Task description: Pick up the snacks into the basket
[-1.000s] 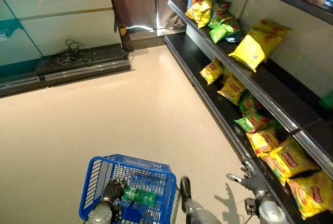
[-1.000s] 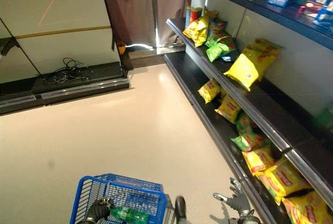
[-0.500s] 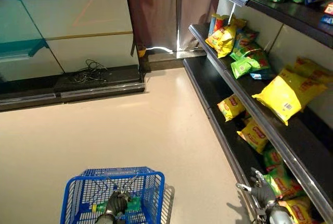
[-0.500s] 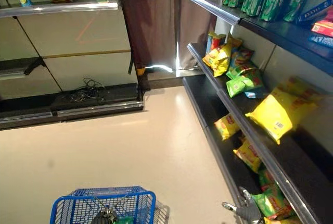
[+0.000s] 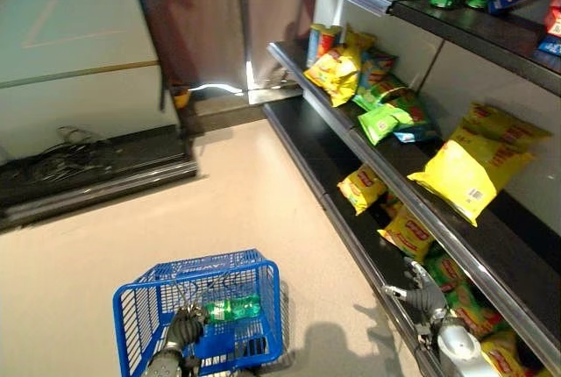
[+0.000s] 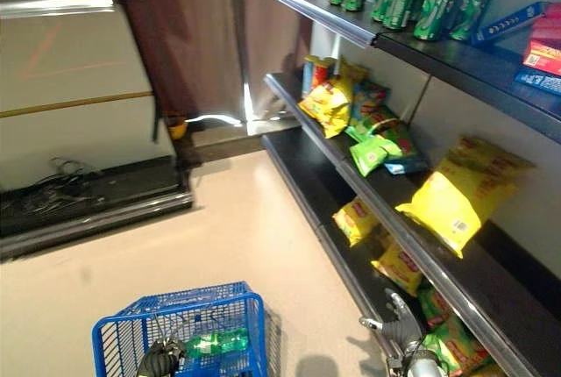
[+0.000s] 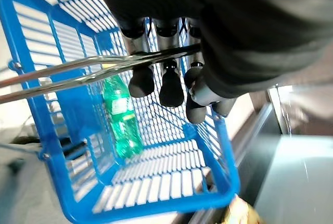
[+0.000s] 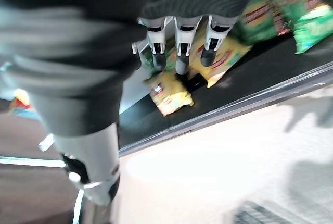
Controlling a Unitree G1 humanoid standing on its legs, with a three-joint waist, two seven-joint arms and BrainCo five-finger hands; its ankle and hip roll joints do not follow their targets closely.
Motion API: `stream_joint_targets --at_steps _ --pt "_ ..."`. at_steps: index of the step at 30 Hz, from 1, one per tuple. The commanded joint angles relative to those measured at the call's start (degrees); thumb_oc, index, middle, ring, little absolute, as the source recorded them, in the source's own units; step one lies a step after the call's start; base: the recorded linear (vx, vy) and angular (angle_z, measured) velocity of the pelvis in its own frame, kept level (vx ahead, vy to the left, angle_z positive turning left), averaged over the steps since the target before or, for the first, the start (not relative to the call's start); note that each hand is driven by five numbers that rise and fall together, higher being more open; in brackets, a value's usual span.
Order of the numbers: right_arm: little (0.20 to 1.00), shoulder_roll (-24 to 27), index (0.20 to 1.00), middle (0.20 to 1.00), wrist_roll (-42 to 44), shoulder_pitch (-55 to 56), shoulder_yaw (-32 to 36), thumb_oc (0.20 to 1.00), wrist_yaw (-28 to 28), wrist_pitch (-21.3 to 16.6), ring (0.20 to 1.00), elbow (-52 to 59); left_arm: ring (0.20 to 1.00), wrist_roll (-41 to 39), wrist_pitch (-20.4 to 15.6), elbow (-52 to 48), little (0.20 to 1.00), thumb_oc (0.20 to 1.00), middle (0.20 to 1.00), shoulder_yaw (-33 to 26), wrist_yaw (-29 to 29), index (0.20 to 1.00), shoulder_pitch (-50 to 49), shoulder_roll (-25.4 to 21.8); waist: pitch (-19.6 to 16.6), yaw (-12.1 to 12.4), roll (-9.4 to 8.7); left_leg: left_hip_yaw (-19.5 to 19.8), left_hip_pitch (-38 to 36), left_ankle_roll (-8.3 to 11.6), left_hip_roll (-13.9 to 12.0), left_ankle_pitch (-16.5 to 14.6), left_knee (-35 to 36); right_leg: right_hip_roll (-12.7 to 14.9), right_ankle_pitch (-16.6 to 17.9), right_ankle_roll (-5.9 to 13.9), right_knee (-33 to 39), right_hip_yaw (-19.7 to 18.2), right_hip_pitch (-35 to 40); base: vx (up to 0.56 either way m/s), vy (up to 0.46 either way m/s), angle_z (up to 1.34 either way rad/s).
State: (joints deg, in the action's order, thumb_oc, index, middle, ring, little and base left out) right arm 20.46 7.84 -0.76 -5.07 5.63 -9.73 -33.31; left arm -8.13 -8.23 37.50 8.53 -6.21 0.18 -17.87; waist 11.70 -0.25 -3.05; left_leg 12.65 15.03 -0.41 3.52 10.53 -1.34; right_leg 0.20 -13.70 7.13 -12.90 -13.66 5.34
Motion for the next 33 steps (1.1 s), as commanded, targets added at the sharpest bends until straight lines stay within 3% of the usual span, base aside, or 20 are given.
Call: stream_joint_targets --at_steps 1,2,5,7,8,12,18,28,33 --pt "1.000 -0.7 1.000 1.000 1.5 -1.1 0.7 1.000 1.0 -1.3 1.000 2.4 0.200 1.0 -5.4 -8.0 0.200 0.200 0.200 -1.3 -1.3 0.200 -0.8 -4.7 -2.3 1.4 -1.33 -7.1 1.0 3.23 -2.4 -9.8 -6.4 10.2 13.7 3.92 2.7 5.0 -6.1 0.29 0.431 -1.34" --pt "1.000 -0.7 1.000 1.000 1.5 -1.1 0.7 1.000 1.0 -1.3 1.000 2.4 0.200 1.0 -5.4 -8.0 0.200 0.200 0.200 -1.3 -1.3 0.200 -0.8 -4.7 -2.4 1.5 -1.27 -7.1 1.1 3.24 -2.5 -9.6 -6.3 10.1 13.9 3.93 2.8 4.9 -6.3 0.17 0.284 -1.23" --pt "1.000 -1.6 1.000 1.000 1.4 -2.4 0.3 1.000 1.4 -1.3 1.000 3.2 0.200 1.2 -5.4 -8.9 0.200 0.200 0.200 -1.8 -1.5 0.200 -1.2 -5.5 -2.5 2.1 -1.45 -10.9 -1.2 3.12 -3.4 -11.9 -6.5 12.3 15.6 3.41 4.4 15.2 -7.9 0.10 0.200 -1.10" --pt "1.000 -2.0 1.000 1.000 2.6 -2.7 0.3 1.000 1.2 -1.6 1.000 3.6 0.200 1.0 -5.4 -9.0 0.200 0.200 0.200 -2.3 -1.6 0.200 -1.6 -5.4 -2.4 1.8 -1.57 -11.6 -1.7 3.16 -3.2 -12.6 -6.8 11.1 14.7 3.37 5.9 16.0 -8.1 0.10 0.148 -0.68" --pt "1.000 -1.6 1.000 1.000 3.2 -2.9 0.4 1.000 1.2 -2.0 1.000 4.7 0.200 0.6 -5.4 -8.6 0.200 0.200 0.200 -3.0 -1.6 0.200 -2.3 -5.5 -2.2 1.8 -1.89 -12.9 -2.8 2.62 -2.9 -13.7 -7.2 9.3 13.8 2.90 8.5 18.0 -10.4 0.09 0.084 -0.48" --pt "1.000 -1.7 1.000 1.000 5.4 -3.9 2.5 1.000 3.0 -2.4 1.000 4.4 0.200 0.6 -5.3 -8.8 0.200 0.200 0.200 -3.6 -1.8 0.200 -3.8 -4.8 -1.3 1.4 -1.83 -14.9 -4.7 2.58 -2.9 -14.5 -7.7 9.4 14.8 2.64 11.5 22.3 -10.8 0.08 0.060 -0.51" --pt "1.000 -0.5 1.000 1.000 6.3 -5.1 3.9 1.000 4.3 -2.2 1.000 6.3 0.200 0.3 -4.8 -9.7 0.200 0.200 0.200 -3.5 -1.5 0.200 -5.0 -4.2 -1.6 1.0 -1.29 -17.3 -6.8 2.88 -4.4 -15.2 -6.8 9.2 15.4 2.49 13.8 22.3 -9.9 0.06 -0.073 0.00" --pt "1.000 1.1 1.000 1.000 6.7 -4.6 6.4 1.000 5.8 -3.1 1.000 11.0 0.200 1.4 -4.7 -8.7 0.200 0.200 0.200 -0.9 -0.5 0.200 -3.0 -4.0 -1.3 -1.4 1.09 -17.8 -7.7 3.92 -6.3 -15.1 -6.9 7.9 13.2 1.39 12.2 19.8 -10.6 0.04 -0.093 -0.09" --pt "1.000 1.1 1.000 1.000 7.0 -3.1 6.5 1.000 6.0 -3.6 1.000 12.5 0.200 2.1 -4.4 -6.9 0.200 0.200 0.200 0.9 -0.6 0.200 -0.1 -3.5 -0.9 -3.3 2.41 -17.5 -8.5 4.97 -7.8 -14.6 -7.4 6.1 11.2 -0.14 10.3 17.0 -10.7 0.02 -0.111 -0.02"
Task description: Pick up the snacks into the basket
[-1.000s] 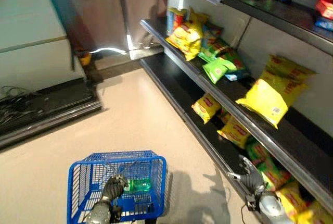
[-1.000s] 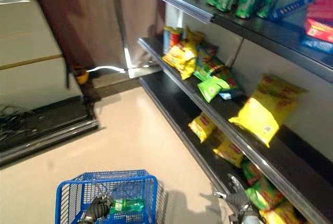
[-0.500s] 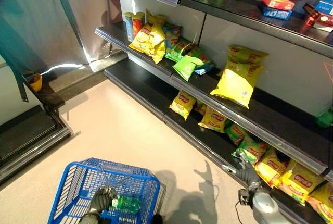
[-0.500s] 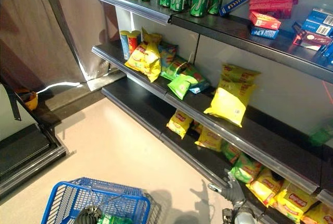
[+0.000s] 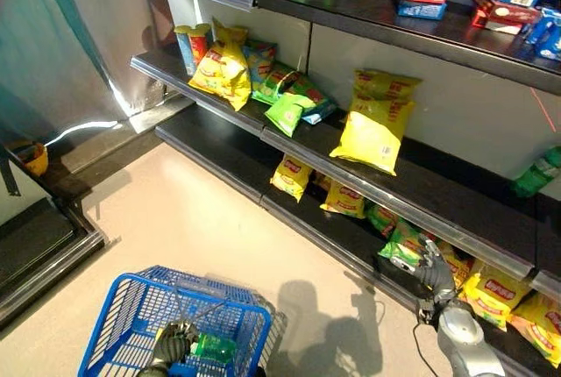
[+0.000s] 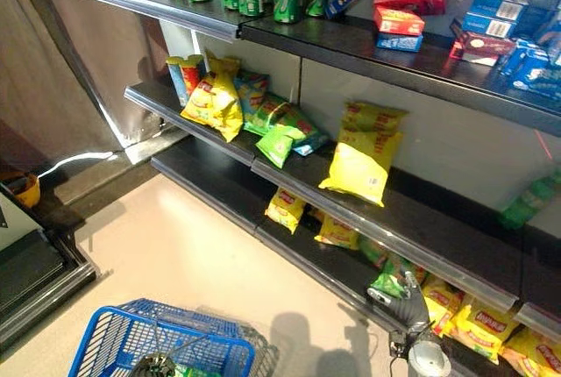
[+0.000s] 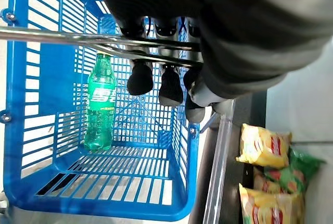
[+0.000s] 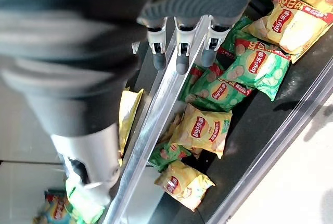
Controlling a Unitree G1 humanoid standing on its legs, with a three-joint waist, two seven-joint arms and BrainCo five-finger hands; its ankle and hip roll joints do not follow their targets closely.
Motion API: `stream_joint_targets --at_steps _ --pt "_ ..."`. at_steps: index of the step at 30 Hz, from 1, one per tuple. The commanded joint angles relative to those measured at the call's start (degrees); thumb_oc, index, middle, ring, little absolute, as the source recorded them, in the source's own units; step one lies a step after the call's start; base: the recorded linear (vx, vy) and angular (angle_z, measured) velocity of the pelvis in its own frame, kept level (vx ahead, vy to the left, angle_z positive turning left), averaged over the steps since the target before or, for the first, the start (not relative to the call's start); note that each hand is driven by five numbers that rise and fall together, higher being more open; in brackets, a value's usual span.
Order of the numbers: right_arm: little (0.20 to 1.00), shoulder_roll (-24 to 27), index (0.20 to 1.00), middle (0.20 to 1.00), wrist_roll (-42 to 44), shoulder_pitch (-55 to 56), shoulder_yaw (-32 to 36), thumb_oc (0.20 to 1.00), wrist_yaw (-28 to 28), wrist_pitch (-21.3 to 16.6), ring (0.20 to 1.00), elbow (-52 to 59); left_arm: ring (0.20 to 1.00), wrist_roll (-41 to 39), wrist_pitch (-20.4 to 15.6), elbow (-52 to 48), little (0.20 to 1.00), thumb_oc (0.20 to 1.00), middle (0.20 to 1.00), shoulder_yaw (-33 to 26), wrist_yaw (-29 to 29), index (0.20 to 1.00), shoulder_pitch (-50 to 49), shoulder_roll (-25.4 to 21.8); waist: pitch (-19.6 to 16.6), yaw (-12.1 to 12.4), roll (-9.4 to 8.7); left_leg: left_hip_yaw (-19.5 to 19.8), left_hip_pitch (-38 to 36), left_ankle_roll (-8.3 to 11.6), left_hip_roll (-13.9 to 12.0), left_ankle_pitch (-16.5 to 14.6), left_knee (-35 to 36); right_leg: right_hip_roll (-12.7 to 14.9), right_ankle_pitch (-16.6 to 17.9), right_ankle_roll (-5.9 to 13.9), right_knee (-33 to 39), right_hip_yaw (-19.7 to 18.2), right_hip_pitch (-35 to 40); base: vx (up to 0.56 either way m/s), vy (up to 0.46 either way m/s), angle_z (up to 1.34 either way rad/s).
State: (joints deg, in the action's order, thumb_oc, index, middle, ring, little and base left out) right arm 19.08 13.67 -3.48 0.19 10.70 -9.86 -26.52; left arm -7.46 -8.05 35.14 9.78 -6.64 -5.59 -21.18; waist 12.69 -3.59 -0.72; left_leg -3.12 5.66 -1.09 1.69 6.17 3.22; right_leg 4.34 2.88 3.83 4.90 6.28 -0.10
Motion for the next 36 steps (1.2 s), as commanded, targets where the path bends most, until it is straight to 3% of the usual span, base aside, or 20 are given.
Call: stream_joint_targets --at_steps 1,5,6,8,10,12,13,14,15,17,20,23,25,26,27,28,31,32,33,36 --pt "1.000 2.3 1.000 1.000 1.0 0.5 1.3 1.000 0.6 -3.5 1.000 5.9 0.200 1.5 -4.6 -4.2 0.200 0.200 0.200 -0.2 0.1 0.200 5.9 0.1 -2.0 -0.3 0.06 -1.5 0.6 5.88 -6.4 -10.4 -12.8 1.5 -6.0 2.76 -7.6 -3.3 -4.7 0.10 -0.179 -0.02" --pt "1.000 1.4 1.000 1.000 1.4 2.8 0.3 1.000 -0.2 -3.7 1.000 5.8 0.200 1.4 -4.4 -2.8 0.200 0.200 0.200 -0.9 -0.3 0.200 6.0 1.0 -1.6 -0.7 -1.05 0.7 2.6 6.51 -8.1 -7.1 -25.6 -1.5 -6.9 0.15 -7.7 -5.7 -1.4 0.10 -0.217 -0.10" --pt "1.000 1.5 1.000 1.000 1.5 3.4 -0.7 1.000 -0.6 -4.0 1.000 6.0 0.200 1.6 -4.2 -2.7 0.200 0.200 0.200 -0.8 -0.7 0.200 6.0 1.0 -0.2 0.4 -2.23 5.1 6.7 5.65 -7.2 -3.8 -36.4 -2.9 -6.9 -1.31 -7.8 -7.5 0.5 0.08 -0.295 -0.24" --pt "1.000 1.1 1.000 1.000 2.3 3.1 -1.8 1.000 -0.7 -3.9 1.000 5.2 0.200 0.7 -4.2 -1.9 0.200 0.200 0.200 -0.9 -1.8 0.200 6.0 1.8 0.6 1.2 -2.99 8.1 8.9 4.80 -4.3 -4.1 -38.9 -3.4 -7.0 -1.87 -8.0 -9.3 0.9 0.07 -0.148 -0.14" --pt "1.000 1.3 1.000 1.000 1.3 3.4 -2.3 1.000 -0.9 -3.1 1.000 4.9 0.200 0.4 -4.0 -1.8 0.200 0.200 0.200 -1.5 -1.9 0.200 5.3 2.4 0.1 1.9 -2.81 8.2 11.7 4.36 -2.3 -5.7 -32.4 -3.9 -7.6 -1.50 -7.3 -10.4 2.2 0.19 -0.023 -0.57" --pt "1.000 0.9 1.000 1.000 1.4 3.5 -2.8 1.000 -0.6 -3.1 1.000 4.1 0.200 0.1 -3.9 -1.6 0.200 0.200 0.200 -1.7 -2.3 0.200 4.7 2.5 -0.3 2.9 -1.80 8.8 11.9 5.01 -3.3 -3.0 -18.5 -5.3 -8.8 -0.79 -7.1 -11.7 3.6 0.24 0.030 -0.70" --pt "1.000 0.9 1.000 1.000 1.4 3.5 -2.8 1.000 -0.6 -3.1 1.000 4.1 0.200 0.1 -3.9 -1.6 0.200 0.200 0.200 -1.7 -2.3 0.200 4.7 2.5 -0.2 2.9 -1.83 8.8 11.8 5.01 -3.2 -3.0 -18.4 -5.3 -8.8 -0.79 -7.1 -11.7 3.7 0.26 0.068 -0.39" --pt "1.000 1.3 1.000 1.000 0.5 3.3 -3.5 1.000 -0.3 -3.3 1.000 4.3 0.200 0.5 -3.9 -1.2 0.200 0.200 0.200 -1.5 -3.0 0.200 4.9 2.2 -0.3 3.8 -0.77 11.9 14.7 5.77 -4.0 0.6 -9.0 -6.7 -9.9 -0.57 -7.0 -13.0 4.3 0.30 0.069 -0.29" --pt "1.000 1.6 1.000 1.000 -0.1 3.1 -4.0 1.000 -0.3 -3.2 1.000 4.3 0.200 0.7 -3.9 -1.2 0.200 0.200 0.200 -1.5 -3.2 0.200 4.8 2.2 -0.4 4.2 -0.82 13.7 15.1 6.27 -3.1 1.6 -5.8 -6.8 -10.6 -0.56 -7.1 -14.1 5.1 0.42 0.123 -0.41" --pt "1.000 1.8 1.000 1.000 -0.8 2.3 -4.3 1.000 -0.3 -2.8 1.000 3.2 0.200 1.2 -3.8 -0.9 0.200 0.200 0.200 -1.9 -3.7 0.200 4.4 2.1 -0.7 4.9 -0.31 16.2 15.5 7.43 -3.1 3.0 -4.4 -6.8 -12.3 -0.15 -6.9 -16.8 7.0 0.30 0.178 -0.41" --pt "1.000 1.9 1.000 1.000 -0.8 1.7 -4.5 1.000 -1.8 -2.5 1.000 3.7 0.200 0.8 -4.4 -1.0 0.200 0.200 0.200 -2.4 -3.6 0.200 3.9 1.7 -1.6 5.4 -0.13 13.4 13.7 7.70 -3.6 3.7 -7.6 -4.5 -13.2 0.73 -6.3 -17.3 8.1 0.26 0.291 -0.85" --pt "1.000 2.2 1.000 1.000 -2.0 1.3 -4.6 1.000 -2.3 -1.8 1.000 3.5 0.200 0.5 -4.7 -2.0 0.200 0.200 0.200 -2.8 -3.8 0.200 3.5 1.1 -2.3 6.4 -0.99 12.5 13.7 6.02 -2.1 1.1 -10.9 -1.2 -14.4 2.35 -8.8 -17.3 8.3 0.26 0.225 -0.89" --pt "1.000 1.9 1.000 1.000 -3.1 1.8 -4.3 1.000 -3.2 -1.3 1.000 4.0 0.200 0.8 -4.4 -2.4 0.200 0.200 0.200 -2.7 -3.1 0.200 3.2 0.6 -2.6 6.7 -1.78 10.4 12.5 4.61 -1.1 -1.5 -12.8 1.4 -13.0 4.09 -15.8 -17.1 6.5 0.39 0.332 -0.54" --pt "1.000 1.6 1.000 1.000 -4.2 1.6 -4.7 1.000 -3.5 -0.9 1.000 4.7 0.200 1.5 -4.2 -2.3 0.200 0.200 0.200 -2.1 -2.5 0.200 3.4 -0.2 -1.8 6.2 -2.29 9.1 10.2 2.85 -0.2 -4.1 -13.7 3.0 -4.7 6.20 -26.6 -16.9 0.2 0.26 0.255 -0.29" --pt "1.000 1.6 1.000 1.000 -4.2 1.5 -4.6 1.000 -3.5 -0.9 1.000 4.7 0.200 1.5 -4.2 -2.3 0.200 0.200 0.200 -2.1 -2.5 0.200 3.5 -0.2 -2.0 6.3 -2.14 9.0 10.4 2.88 -0.4 -3.9 -13.6 2.8 -4.4 6.19 -26.5 -17.0 0.0 0.23 0.332 -0.22" --pt "1.000 1.5 1.000 1.000 -4.9 -0.2 -5.1 1.000 -3.0 -1.2 1.000 5.3 0.200 1.8 -4.1 -3.8 0.200 0.200 0.200 -1.8 -2.4 0.200 3.5 -1.0 0.2 5.6 -1.00 8.2 7.1 2.20 -0.8 -4.2 -12.3 2.9 1.5 6.35 -33.2 -14.3 -5.7 0.14 0.266 0.02" --pt "1.000 1.1 1.000 1.000 -5.0 -1.6 -5.8 1.000 -2.9 -1.4 1.000 5.5 0.200 2.4 -4.4 -4.1 0.200 0.200 0.200 -1.6 -1.9 0.200 2.6 -1.4 0.5 5.1 -0.27 8.8 4.9 1.84 -0.9 -5.4 -10.6 3.1 -1.4 5.33 -29.8 -11.4 -8.1 0.24 0.170 -0.15" --pt "1.000 1.4 1.000 1.000 -5.0 -2.9 -6.1 1.000 -2.6 -1.5 1.000 6.0 0.200 1.8 -4.6 -3.7 0.200 0.200 0.200 -2.0 -1.9 0.200 2.5 -1.4 0.5 4.8 -1.20 9.5 3.2 1.93 0.6 -7.0 -10.2 2.5 -3.3 5.40 -19.3 -9.4 -9.5 0.32 0.008 -0.28" --pt "1.000 1.4 1.000 1.000 -4.5 -4.2 -6.5 1.000 -2.5 -1.8 1.000 6.0 0.200 1.3 -4.8 -3.7 0.200 0.200 0.200 -2.3 -2.1 0.200 2.8 -1.5 1.0 4.6 -1.73 9.9 2.6 1.97 1.4 -7.4 -9.9 2.4 -1.9 5.75 -13.4 -8.6 -11.9 0.32 0.010 -0.17" --pt "1.000 2.2 1.000 1.000 -5.2 -5.7 -7.3 1.000 -2.0 -1.5 1.000 6.7 0.200 1.3 -4.8 -4.1 0.200 0.200 0.200 -2.3 -2.6 0.200 3.0 -1.8 2.4 4.2 -1.87 10.7 1.4 2.22 1.4 -9.2 -10.7 3.0 -0.6 6.36 -9.1 -6.4 -13.6 0.18 -0.070 0.00"
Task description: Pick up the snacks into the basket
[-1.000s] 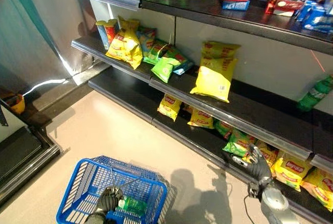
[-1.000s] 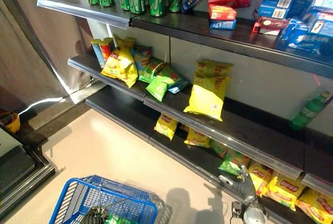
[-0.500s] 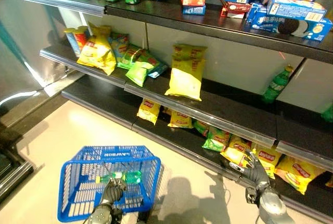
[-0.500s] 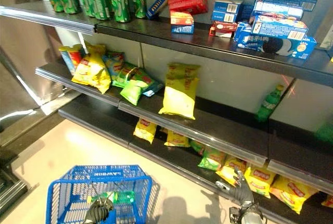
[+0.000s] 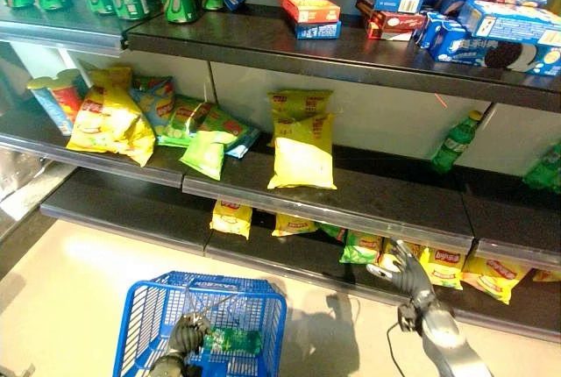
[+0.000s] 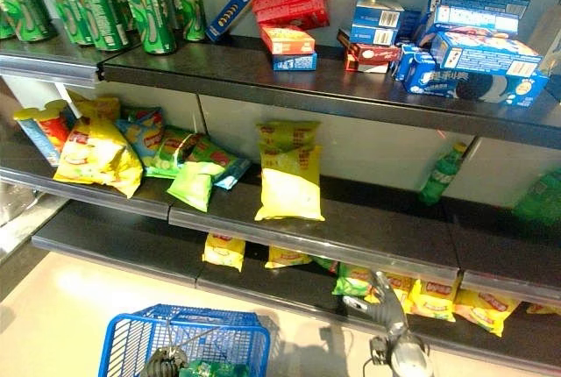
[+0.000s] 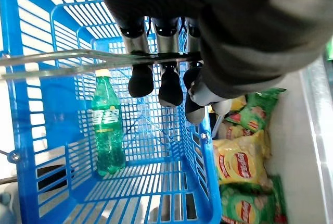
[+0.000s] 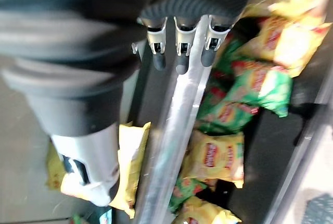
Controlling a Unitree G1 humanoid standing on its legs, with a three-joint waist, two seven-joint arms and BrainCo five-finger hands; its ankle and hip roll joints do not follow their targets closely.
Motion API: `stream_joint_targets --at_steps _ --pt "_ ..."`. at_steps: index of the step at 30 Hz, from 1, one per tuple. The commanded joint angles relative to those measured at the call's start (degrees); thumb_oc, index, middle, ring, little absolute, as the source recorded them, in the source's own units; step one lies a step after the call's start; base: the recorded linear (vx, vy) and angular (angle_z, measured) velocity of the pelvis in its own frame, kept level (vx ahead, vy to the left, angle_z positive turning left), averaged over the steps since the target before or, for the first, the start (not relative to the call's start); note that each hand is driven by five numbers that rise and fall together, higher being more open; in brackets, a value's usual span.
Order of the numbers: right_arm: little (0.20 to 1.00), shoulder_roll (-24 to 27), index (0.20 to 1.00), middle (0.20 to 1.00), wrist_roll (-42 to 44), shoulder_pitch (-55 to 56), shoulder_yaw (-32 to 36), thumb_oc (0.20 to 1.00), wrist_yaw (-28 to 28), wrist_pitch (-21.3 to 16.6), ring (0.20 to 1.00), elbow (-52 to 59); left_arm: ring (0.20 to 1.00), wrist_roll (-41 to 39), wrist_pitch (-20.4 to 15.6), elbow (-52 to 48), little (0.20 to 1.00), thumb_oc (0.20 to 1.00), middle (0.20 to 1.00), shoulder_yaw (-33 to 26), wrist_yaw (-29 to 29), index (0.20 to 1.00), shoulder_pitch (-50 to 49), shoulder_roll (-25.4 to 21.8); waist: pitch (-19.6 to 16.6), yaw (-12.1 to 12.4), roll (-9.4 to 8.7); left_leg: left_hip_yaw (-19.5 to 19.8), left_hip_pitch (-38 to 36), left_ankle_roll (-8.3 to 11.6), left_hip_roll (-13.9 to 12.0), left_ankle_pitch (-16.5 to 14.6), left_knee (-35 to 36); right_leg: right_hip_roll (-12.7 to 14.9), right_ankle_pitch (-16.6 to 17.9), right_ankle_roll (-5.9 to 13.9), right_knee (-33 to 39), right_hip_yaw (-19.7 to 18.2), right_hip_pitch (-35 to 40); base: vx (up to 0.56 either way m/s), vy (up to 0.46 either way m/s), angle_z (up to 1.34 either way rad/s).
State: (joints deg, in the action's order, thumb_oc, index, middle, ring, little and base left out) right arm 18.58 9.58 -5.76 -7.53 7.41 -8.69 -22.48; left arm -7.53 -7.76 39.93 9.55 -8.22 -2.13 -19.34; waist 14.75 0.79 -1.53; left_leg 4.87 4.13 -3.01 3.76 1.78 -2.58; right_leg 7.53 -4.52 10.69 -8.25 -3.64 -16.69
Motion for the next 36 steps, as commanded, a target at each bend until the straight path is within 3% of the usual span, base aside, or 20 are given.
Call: stream_joint_targets --at_steps 1,3,10,17,21,36 --pt "1.000 3.0 1.000 1.000 -2.1 -3.9 -0.5 1.000 1.0 -2.5 1.000 3.0 0.200 1.6 -5.0 -9.5 0.200 0.200 0.200 -1.8 -0.9 0.200 -0.6 -3.5 0.3 0.5 -2.09 2.2 3.3 4.60 -0.4 -5.4 -6.2 0.9 6.9 -0.87 3.5 4.7 5.0 0.08 -0.071 0.70" --pt "1.000 5.2 1.000 1.000 -3.5 -5.1 -0.6 1.000 1.0 -2.2 1.000 3.3 0.200 1.9 -5.2 -7.9 0.200 0.200 0.200 -1.1 -1.1 0.200 0.3 -2.8 -0.4 0.8 -2.32 3.2 4.1 4.79 -0.1 -5.5 -6.7 0.7 6.4 -1.37 3.5 4.0 6.3 0.12 -0.135 0.97" --pt "1.000 8.5 1.000 1.000 -1.9 -18.0 -3.4 1.000 3.3 -1.5 1.000 -3.7 0.200 -0.5 -5.5 -7.9 0.200 0.200 0.200 3.0 0.6 0.200 1.3 -3.3 -1.1 2.3 -0.89 8.1 4.9 5.44 -0.8 -5.2 -6.6 1.4 3.4 -2.55 -1.7 8.1 6.0 0.08 -0.097 0.43" --pt "1.000 10.5 1.000 1.000 -0.4 -33.5 -8.9 1.000 4.6 -0.3 1.000 -11.6 0.200 -3.5 -6.1 -9.6 0.200 0.200 0.200 5.3 0.4 0.200 3.2 -5.5 1.0 4.2 0.58 10.2 8.4 5.87 -0.1 -4.2 -7.2 1.5 2.6 -2.92 -3.0 8.3 3.5 -0.04 -0.028 0.28" --pt "1.000 9.8 1.000 1.000 -0.1 -43.1 -12.4 1.000 5.6 0.6 1.000 -16.5 0.200 -5.4 -6.3 -10.9 0.200 0.200 0.200 6.4 -0.3 0.200 4.2 -6.2 3.4 5.5 2.42 11.3 10.1 6.56 0.0 -2.4 -5.9 2.1 1.5 -3.23 -5.8 9.1 1.0 -0.04 -0.011 0.11" --pt "1.000 8.7 1.000 1.000 -0.4 -50.6 -14.8 1.000 7.2 1.0 1.000 -22.1 0.200 -6.0 -6.9 -15.1 0.200 0.200 0.200 8.8 -0.8 0.200 5.4 -7.3 6.7 6.5 6.46 14.2 12.9 7.46 0.4 0.4 -3.6 3.0 -1.0 -3.76 -9.9 10.1 -2.3 -0.02 -0.019 0.13"
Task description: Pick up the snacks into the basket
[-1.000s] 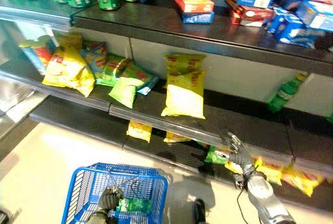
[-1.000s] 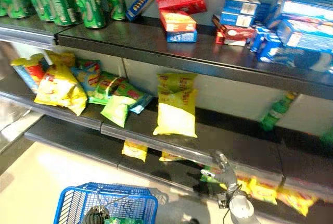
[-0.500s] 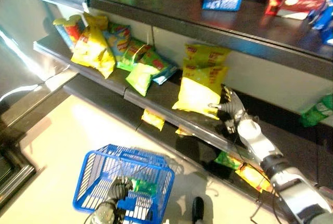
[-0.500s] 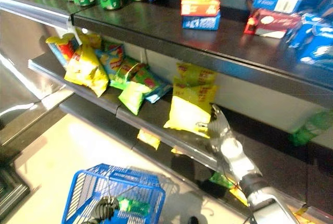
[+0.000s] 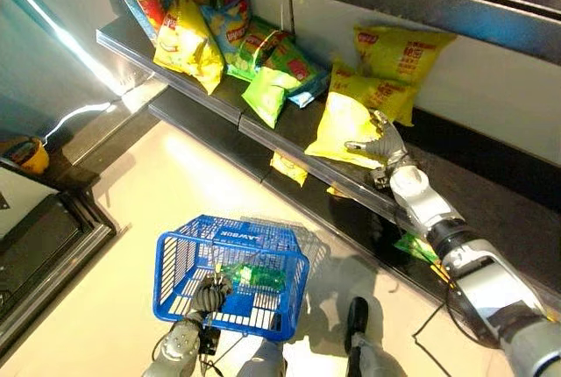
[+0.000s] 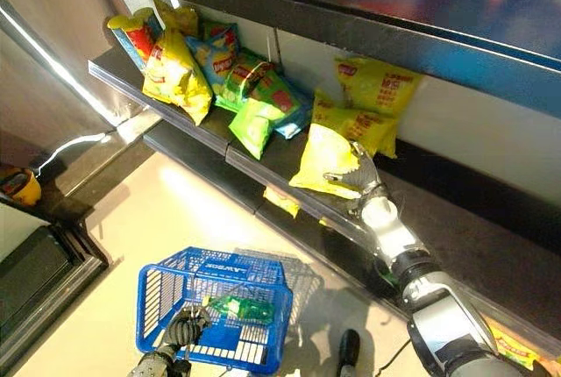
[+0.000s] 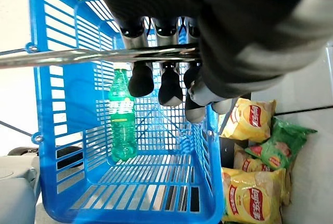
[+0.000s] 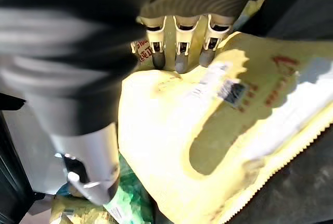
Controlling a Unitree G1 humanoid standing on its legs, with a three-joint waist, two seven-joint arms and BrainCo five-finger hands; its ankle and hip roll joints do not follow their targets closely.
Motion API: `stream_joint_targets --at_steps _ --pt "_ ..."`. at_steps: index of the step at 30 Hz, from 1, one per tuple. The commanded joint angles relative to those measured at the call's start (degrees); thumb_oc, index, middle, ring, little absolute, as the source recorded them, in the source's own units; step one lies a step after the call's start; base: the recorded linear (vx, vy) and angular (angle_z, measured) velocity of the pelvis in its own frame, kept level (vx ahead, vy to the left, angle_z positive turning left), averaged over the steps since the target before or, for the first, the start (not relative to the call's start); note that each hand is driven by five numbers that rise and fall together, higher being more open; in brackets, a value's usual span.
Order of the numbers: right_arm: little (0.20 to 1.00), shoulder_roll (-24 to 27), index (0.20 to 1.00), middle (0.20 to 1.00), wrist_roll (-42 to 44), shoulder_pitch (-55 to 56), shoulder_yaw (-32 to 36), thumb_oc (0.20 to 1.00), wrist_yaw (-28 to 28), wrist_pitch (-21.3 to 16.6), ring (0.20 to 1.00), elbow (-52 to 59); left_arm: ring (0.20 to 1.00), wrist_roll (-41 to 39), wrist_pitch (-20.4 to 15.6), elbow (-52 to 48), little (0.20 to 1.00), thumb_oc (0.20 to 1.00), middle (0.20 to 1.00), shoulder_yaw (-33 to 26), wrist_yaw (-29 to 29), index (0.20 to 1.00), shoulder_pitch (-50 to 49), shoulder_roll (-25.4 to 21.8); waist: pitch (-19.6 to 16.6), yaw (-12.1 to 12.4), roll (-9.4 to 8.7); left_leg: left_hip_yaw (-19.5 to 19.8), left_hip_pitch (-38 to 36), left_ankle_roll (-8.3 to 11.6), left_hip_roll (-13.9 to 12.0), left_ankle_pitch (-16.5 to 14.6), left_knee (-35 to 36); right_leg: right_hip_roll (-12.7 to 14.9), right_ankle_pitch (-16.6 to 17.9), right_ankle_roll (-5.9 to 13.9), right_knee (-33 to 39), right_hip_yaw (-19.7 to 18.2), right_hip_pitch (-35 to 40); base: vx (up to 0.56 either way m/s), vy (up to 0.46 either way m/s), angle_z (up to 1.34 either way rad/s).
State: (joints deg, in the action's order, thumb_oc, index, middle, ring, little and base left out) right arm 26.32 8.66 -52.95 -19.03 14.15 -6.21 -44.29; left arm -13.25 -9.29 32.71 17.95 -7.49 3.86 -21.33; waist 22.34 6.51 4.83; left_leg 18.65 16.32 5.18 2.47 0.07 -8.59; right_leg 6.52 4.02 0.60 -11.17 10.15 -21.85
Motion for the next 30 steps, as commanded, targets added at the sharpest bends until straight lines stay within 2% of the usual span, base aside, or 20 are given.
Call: stream_joint_targets --at_steps 1,6,7,8,9,10,11,12,30 --pt "1.000 1.0 1.000 1.000 0.4 -3.4 -3.4 1.000 0.5 -1.5 1.000 -0.2 0.200 -0.3 -5.4 -8.1 0.200 0.200 0.200 0.4 -1.6 0.200 -0.6 -5.4 -0.8 0.8 0.22 0.5 0.9 -0.64 1.6 2.4 2.6 4.0 -9.6 6.30 -7.1 -3.7 2.8 0.00 -0.037 0.12" --pt "1.000 0.2 1.000 1.000 -0.1 -3.5 -3.8 1.000 0.6 -1.5 1.000 -0.9 0.200 0.0 -5.4 -8.2 0.200 0.200 0.200 0.6 -1.9 0.200 -0.3 -5.3 -0.9 0.6 0.39 0.5 1.1 -0.51 1.5 2.7 3.0 3.9 -9.8 6.30 -7.1 -3.9 2.8 -0.01 -0.017 0.07" --pt "0.831 0.2 0.831 0.831 -0.3 -3.7 -4.2 0.831 0.4 -1.4 0.831 -1.3 0.200 0.0 -5.4 -8.1 0.200 0.200 0.200 0.7 -2.0 0.200 -0.2 -5.3 -0.9 0.7 0.41 0.4 1.1 -0.52 1.5 2.7 3.0 3.9 -9.8 6.27 -7.0 -3.9 2.9 0.00 0.000 0.00" --pt "0.752 0.2 0.752 0.752 -0.3 -3.7 -4.3 0.752 0.4 -1.4 0.752 -1.3 0.200 0.0 -5.4 -8.1 0.200 0.200 0.200 0.7 -2.0 0.200 -0.2 -5.3 -0.9 0.7 0.41 0.4 1.1 -0.52 1.5 2.7 3.0 3.9 -9.8 6.27 -7.0 -3.9 2.9 0.00 0.000 0.00" --pt "0.809 0.2 0.809 0.809 -0.8 -3.6 -4.6 0.809 0.2 -1.4 0.809 -1.4 0.200 0.0 -5.6 -8.0 0.200 0.200 0.200 0.7 -2.1 0.200 -0.1 -5.2 -0.8 0.7 0.42 0.4 1.0 -0.52 1.4 2.7 3.0 3.8 -9.9 6.27 -7.1 -4.0 3.0 0.00 0.000 0.00" --pt "0.777 0.2 0.777 0.777 -0.9 -3.6 -4.9 0.777 0.0 -1.4 0.777 -1.3 0.200 -0.1 -5.7 -7.9 0.200 0.200 0.200 0.6 -2.2 0.200 -0.1 -5.2 -0.7 0.6 0.39 0.4 0.9 -0.52 1.4 2.6 3.0 3.8 -9.9 6.28 -7.1 -4.0 2.9 0.00 0.000 0.00" --pt "0.278 0.4 0.278 0.278 -1.0 -3.7 -5.2 0.278 -0.3 -1.4 0.278 -1.3 0.200 0.0 -5.7 -7.9 0.200 0.200 0.200 0.6 -2.2 0.200 -0.2 -5.2 -0.8 0.6 0.40 0.4 1.0 -0.50 1.5 2.6 3.0 3.8 -9.9 6.30 -7.1 -4.1 2.9 0.00 0.000 0.00" --pt "0.200 0.6 0.200 0.200 -1.3 -3.8 -5.5 0.200 -0.3 -1.4 0.200 -1.1 0.200 0.0 -5.7 -8.0 0.200 0.200 0.200 0.6 -2.2 0.200 -0.1 -5.3 -0.7 0.5 0.40 0.3 1.0 -0.46 1.4 2.6 3.0 3.9 -9.9 6.32 -7.1 -4.1 2.8 0.00 0.000 0.00" --pt "0.200 1.1 0.200 0.200 -2.8 -3.5 -5.2 0.200 0.5 -1.4 0.200 -1.1 0.200 0.2 -5.7 -7.3 0.200 0.200 0.200 0.5 -2.8 0.200 0.8 -5.3 0.1 0.0 -0.42 -0.6 1.6 -0.53 1.4 2.3 2.5 4.0 -9.4 6.55 -6.3 -4.9 2.7 0.00 0.004 0.00"
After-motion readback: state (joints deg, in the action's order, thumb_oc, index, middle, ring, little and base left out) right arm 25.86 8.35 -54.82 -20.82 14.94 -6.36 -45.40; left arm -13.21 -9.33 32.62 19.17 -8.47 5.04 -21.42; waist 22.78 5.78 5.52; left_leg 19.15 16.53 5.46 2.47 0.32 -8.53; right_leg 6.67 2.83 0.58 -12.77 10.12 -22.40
